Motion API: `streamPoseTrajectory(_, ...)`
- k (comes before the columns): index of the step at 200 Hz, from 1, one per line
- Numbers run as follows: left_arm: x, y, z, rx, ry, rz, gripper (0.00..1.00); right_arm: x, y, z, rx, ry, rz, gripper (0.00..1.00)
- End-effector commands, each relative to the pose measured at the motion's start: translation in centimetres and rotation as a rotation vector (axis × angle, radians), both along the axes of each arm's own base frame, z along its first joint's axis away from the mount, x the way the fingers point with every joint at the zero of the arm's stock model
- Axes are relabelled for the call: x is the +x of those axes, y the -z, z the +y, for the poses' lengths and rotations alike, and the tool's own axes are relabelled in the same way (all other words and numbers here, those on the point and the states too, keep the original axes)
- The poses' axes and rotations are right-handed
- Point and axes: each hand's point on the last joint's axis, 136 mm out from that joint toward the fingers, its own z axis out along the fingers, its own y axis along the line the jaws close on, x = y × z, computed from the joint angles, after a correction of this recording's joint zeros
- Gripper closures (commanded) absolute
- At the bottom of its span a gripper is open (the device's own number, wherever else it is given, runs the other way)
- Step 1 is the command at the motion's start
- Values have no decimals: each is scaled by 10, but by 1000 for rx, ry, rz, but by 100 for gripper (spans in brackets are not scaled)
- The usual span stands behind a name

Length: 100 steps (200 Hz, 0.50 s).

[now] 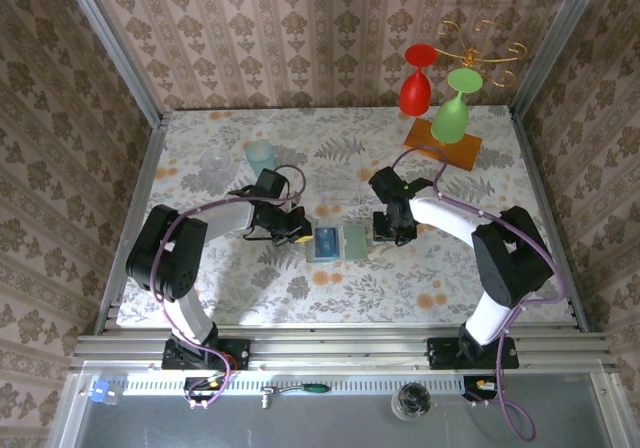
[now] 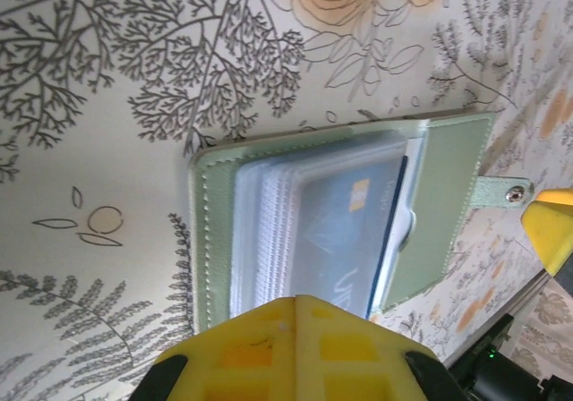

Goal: Take the credit cards out of the card holder

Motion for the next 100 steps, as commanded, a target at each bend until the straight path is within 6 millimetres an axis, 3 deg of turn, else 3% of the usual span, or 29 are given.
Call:
streamPoseTrajectory(1,3,-22,-5,-42,-3,-21,98,3,-24,4,17,6,-28,65)
streamPoseTrajectory(46,1,-20,-12,-48,19,-25,97,10,-41,33,95,-39,-47,64)
streamPoseTrajectory(76,0,-18,-18,-42,33,-27,96,10,-33,61,188,-63,-2,62)
streamPoseTrajectory(100,1,-17,-20,-35,37,-32,96,10,-21,69,182,-71,25,61)
